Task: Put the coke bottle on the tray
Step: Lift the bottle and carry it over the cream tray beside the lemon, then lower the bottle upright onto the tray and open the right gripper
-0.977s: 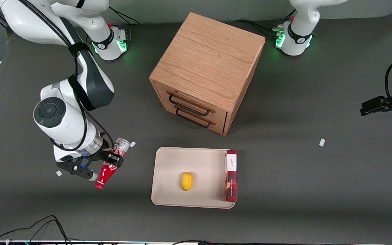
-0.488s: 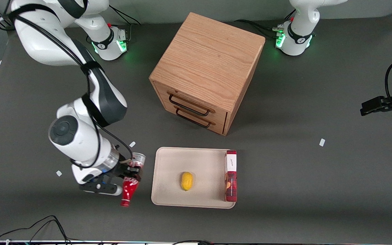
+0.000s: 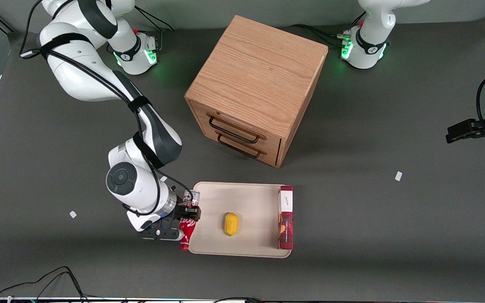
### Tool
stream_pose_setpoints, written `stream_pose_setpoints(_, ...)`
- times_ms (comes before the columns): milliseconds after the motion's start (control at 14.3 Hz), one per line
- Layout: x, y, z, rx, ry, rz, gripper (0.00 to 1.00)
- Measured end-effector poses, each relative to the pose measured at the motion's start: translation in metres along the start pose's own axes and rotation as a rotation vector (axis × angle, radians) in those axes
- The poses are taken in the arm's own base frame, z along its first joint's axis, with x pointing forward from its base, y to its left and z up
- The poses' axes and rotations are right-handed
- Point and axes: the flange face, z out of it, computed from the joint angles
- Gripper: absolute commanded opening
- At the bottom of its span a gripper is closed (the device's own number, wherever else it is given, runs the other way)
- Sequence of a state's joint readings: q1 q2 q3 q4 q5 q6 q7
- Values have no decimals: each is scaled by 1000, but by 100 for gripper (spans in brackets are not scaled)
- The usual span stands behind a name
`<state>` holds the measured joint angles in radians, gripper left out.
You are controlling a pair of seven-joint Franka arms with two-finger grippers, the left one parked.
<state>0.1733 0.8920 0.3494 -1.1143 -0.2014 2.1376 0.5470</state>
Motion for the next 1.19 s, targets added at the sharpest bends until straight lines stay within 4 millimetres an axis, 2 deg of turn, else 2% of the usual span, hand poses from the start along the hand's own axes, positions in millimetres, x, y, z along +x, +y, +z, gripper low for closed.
stream_pose_setpoints(209, -9, -7, 19, -18, -5, -29, 18)
stream_pose_setpoints(488, -18, -3, 57, -7, 8, -41, 19)
stream_pose_setpoints(628, -20, -1, 74, -2, 20, -47, 26)
stream_pose_setpoints(698, -20, 0, 81, 4, 28, -49, 39)
stream_pose_setpoints(767, -21, 1, 88, 9, 33, -48, 44)
stream_pose_setpoints(837, -22, 2, 95, 14, 36, -47, 53)
stream_pose_setpoints(907, -22, 3, 101, 17, 39, -46, 55)
stream_pose_setpoints(1116, -17, 16, 110, 3, 53, -35, 73)
stream_pose_setpoints(1186, -16, 19, 111, 4, 61, -32, 75)
